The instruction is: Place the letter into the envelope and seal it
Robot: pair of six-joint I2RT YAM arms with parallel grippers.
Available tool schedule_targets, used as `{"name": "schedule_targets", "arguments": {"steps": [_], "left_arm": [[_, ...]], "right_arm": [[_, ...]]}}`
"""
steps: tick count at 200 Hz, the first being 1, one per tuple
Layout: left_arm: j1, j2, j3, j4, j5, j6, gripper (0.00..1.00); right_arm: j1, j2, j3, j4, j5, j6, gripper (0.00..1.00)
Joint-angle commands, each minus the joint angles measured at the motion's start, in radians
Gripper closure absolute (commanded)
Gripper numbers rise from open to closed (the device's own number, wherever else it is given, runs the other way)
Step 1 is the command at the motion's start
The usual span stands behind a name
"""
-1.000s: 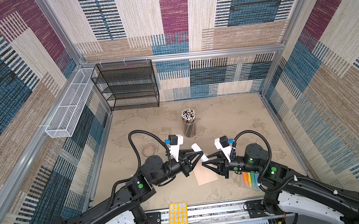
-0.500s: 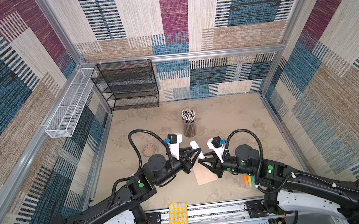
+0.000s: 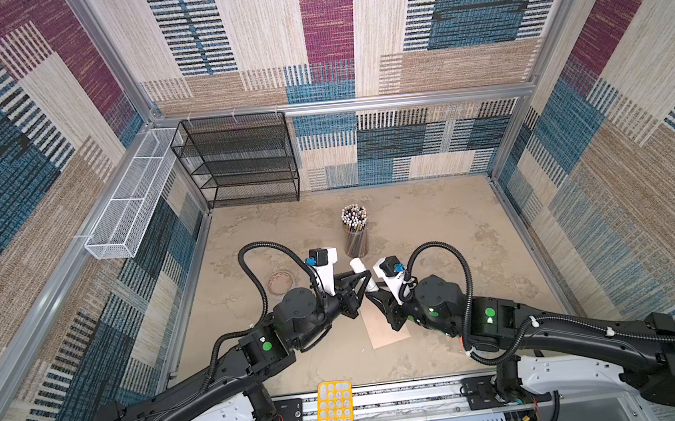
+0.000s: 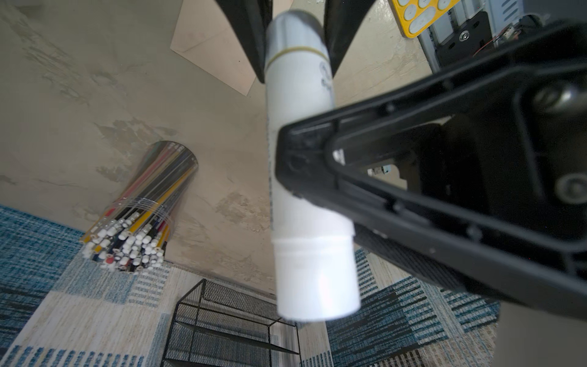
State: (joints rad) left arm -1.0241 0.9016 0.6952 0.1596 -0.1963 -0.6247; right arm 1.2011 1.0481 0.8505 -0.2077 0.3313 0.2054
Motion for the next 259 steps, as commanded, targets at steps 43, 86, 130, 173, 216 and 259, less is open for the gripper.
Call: {"name": "schedule_targets", "arguments": {"steps": [43, 86, 130, 173, 216, 259], "left_arm": [[0.000, -0.018, 0.001, -0.167, -0.083, 0.014, 1.00], [0.001, -0.095, -0.029, -0.152, -0.084, 0.048, 1.00], [0.007, -0.175, -0.043, -0.125, 0.008, 0.103, 1.00], [0.030, -0.239, -0.107, 0.051, 0.309, 0.161, 1.00], [0.033, -0.253, -0.123, 0.147, 0.471, 0.153, 1.00], [0.034, -0.186, -0.113, 0.207, 0.546, 0.127, 1.00]], "right_arm": [[0.050, 0.027, 0.037, 0.094, 0.130, -0.016, 0.68], [0.049, -0.030, -0.021, 0.106, 0.063, -0.036, 0.50], [0.045, -0.112, -0.076, 0.099, -0.062, -0.093, 0.42], [-0.082, -0.234, -0.166, 0.182, -0.423, -0.096, 0.41], [-0.257, -0.296, -0.272, 0.296, -0.792, -0.035, 0.38], [-0.282, -0.255, -0.300, 0.417, -0.961, 0.012, 0.37]]}}
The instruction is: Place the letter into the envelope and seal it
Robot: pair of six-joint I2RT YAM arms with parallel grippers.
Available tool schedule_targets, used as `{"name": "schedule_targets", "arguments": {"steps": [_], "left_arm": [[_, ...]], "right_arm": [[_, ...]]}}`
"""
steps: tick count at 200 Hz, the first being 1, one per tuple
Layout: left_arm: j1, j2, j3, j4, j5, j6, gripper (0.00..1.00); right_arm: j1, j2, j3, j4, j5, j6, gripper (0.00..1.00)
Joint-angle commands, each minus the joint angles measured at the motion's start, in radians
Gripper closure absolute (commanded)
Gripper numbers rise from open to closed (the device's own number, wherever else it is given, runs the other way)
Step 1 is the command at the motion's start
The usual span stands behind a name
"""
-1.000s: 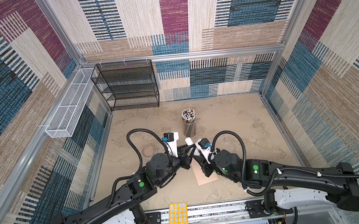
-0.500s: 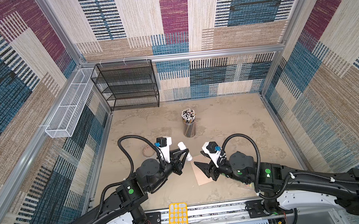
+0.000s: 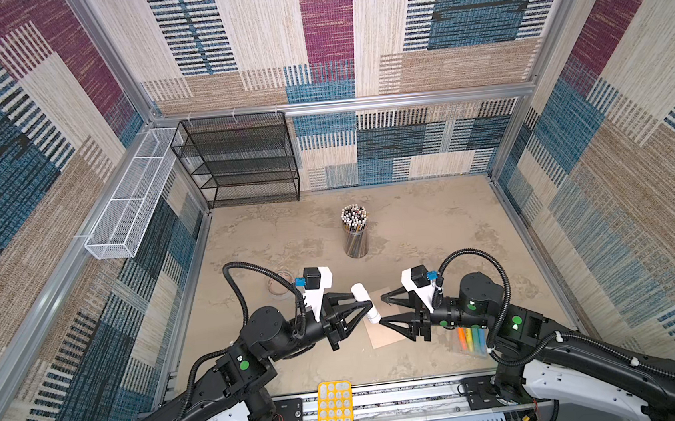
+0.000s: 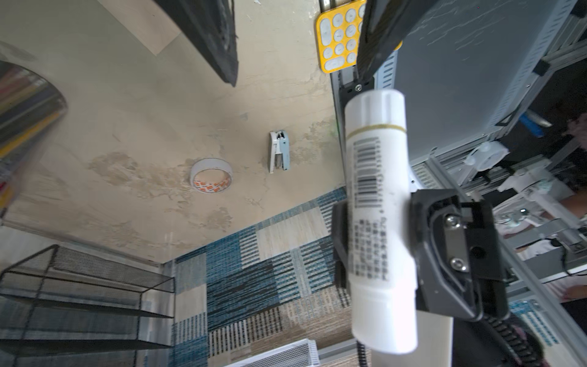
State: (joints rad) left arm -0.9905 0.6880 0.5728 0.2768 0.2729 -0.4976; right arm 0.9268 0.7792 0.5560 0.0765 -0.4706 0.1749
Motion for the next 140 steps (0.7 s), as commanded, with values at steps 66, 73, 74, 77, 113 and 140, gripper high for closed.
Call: {"name": "schedule_targets", "arguments": {"steps": [66, 73, 74, 77, 113, 140], "left_arm": [[0.001, 0.095, 0.029, 0.125, 0.093, -0.001, 1.00], [0.001, 0.099, 0.031, 0.124, 0.093, 0.001, 1.00], [0.001, 0.099, 0.031, 0.123, 0.092, 0.001, 1.00], [0.001, 0.100, 0.031, 0.124, 0.092, 0.002, 1.00], [0.002, 0.093, 0.032, 0.121, 0.081, 0.005, 1.00], [0.006, 0.093, 0.035, 0.113, 0.084, 0.008, 1.00]], "right_arm": [[-0.019, 0.059, 0.016, 0.184, -0.276, 0.070, 0.42], [-0.020, 0.061, 0.016, 0.181, -0.278, 0.069, 0.43], [-0.019, 0.061, 0.016, 0.180, -0.279, 0.069, 0.43], [-0.020, 0.062, 0.016, 0.180, -0.279, 0.069, 0.44], [-0.023, 0.062, 0.009, 0.176, -0.294, 0.070, 0.50], [-0.029, 0.053, 0.005, 0.181, -0.297, 0.078, 0.55]]}}
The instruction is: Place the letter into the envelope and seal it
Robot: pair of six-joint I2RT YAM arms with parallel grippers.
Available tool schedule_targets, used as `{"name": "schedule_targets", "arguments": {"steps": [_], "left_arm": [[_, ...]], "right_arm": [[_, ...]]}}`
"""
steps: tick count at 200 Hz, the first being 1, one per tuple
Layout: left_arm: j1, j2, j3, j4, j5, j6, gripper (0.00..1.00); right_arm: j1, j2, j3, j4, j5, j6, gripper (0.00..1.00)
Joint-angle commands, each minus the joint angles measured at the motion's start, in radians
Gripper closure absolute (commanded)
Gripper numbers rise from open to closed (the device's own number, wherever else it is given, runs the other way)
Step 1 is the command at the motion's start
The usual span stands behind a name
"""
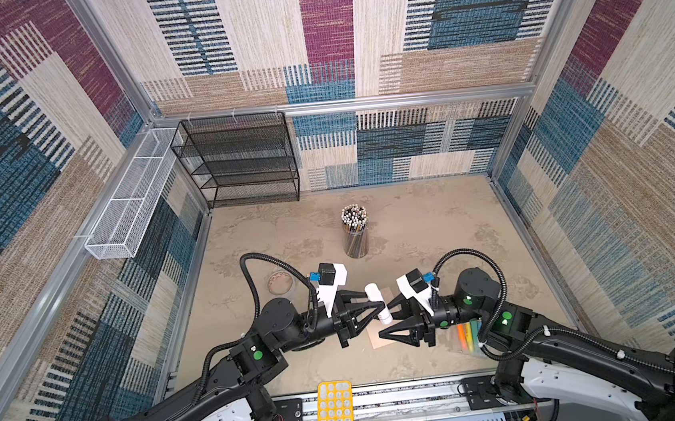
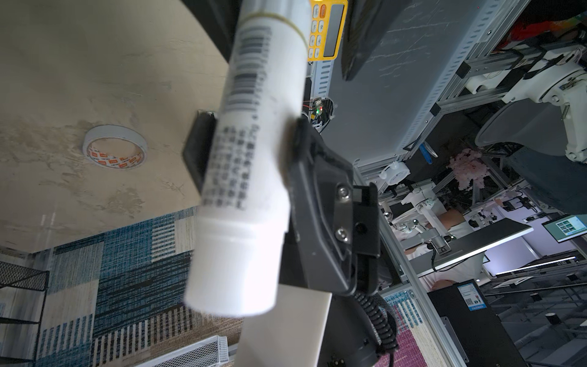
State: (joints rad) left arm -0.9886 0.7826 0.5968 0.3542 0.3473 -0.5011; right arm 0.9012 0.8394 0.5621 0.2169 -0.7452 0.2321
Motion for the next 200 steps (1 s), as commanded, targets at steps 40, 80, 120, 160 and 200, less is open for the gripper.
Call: {"name": "schedule_targets", "arguments": {"steps": [40, 80, 120, 160, 200], "left_arm": [[0.003, 0.019, 0.011, 0.040, 0.016, 0.007, 1.00], [0.004, 0.020, 0.018, 0.018, 0.005, 0.013, 1.00], [0.004, 0.002, 0.016, -0.014, -0.058, 0.022, 1.00], [0.003, -0.020, 0.019, -0.089, -0.178, 0.029, 1.00], [0.004, -0.018, 0.026, -0.170, -0.308, 0.022, 1.00]], "right_arm": [[-0.009, 0.002, 0.006, 0.044, -0.023, 0.029, 0.64], [-0.010, 0.007, 0.013, 0.034, -0.024, 0.028, 0.75], [-0.010, 0.005, 0.015, 0.016, -0.009, 0.025, 0.77], [-0.010, -0.013, 0.016, 0.005, 0.086, 0.016, 0.78], [-0.010, 0.016, 0.041, -0.007, 0.157, 0.016, 0.84]]}}
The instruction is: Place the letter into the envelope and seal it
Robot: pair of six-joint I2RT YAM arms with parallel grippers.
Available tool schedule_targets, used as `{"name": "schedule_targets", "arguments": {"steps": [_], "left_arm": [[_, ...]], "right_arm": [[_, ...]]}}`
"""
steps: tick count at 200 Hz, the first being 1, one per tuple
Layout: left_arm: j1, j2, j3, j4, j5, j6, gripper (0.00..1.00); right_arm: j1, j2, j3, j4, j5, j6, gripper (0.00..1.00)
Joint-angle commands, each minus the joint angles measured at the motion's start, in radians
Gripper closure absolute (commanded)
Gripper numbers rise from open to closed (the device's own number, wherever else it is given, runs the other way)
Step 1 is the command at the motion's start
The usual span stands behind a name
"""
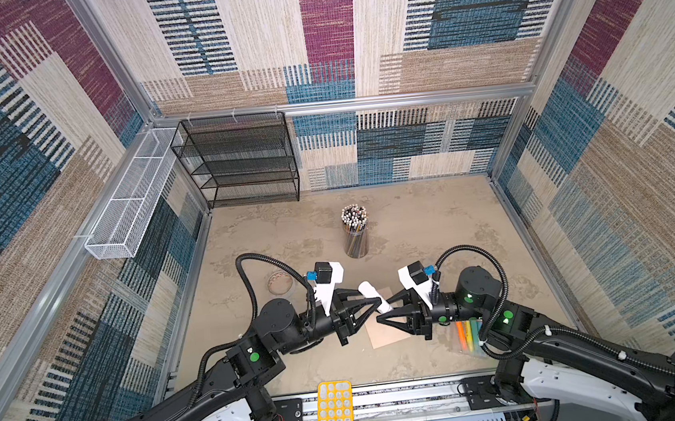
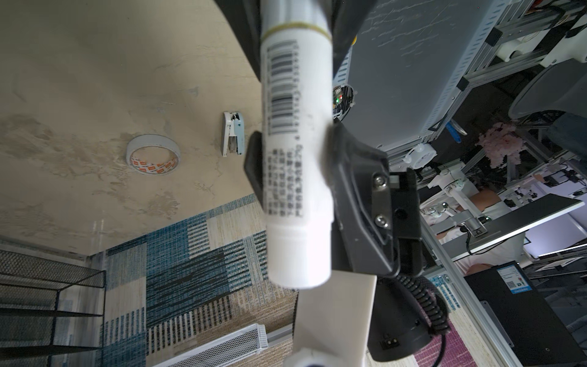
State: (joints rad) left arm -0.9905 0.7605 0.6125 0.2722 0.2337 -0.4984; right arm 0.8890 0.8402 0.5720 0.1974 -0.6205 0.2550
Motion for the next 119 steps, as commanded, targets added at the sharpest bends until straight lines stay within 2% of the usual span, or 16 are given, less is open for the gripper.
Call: {"name": "schedule_targets", "arguments": {"steps": [1, 50, 87, 119], "left_arm": [[0.006, 0.005, 0.011, -0.091, -0.197, 0.019, 1.00], [0.003, 0.033, 0.044, -0.156, -0.300, 0.002, 1.00], [0.004, 0.043, 0.044, -0.167, -0.368, -0.031, 1.00], [0.003, 0.056, 0.037, -0.161, -0.401, -0.054, 1.00]], "right_arm": [[0.002, 0.016, 0.032, 0.012, 0.033, -0.007, 0.85], [0.061, 0.060, 0.096, -0.091, 0.222, -0.084, 0.90], [0.183, 0.124, 0.155, -0.167, 0.472, -0.150, 0.90], [0.237, 0.161, 0.181, -0.179, 0.647, -0.158, 0.91]]}}
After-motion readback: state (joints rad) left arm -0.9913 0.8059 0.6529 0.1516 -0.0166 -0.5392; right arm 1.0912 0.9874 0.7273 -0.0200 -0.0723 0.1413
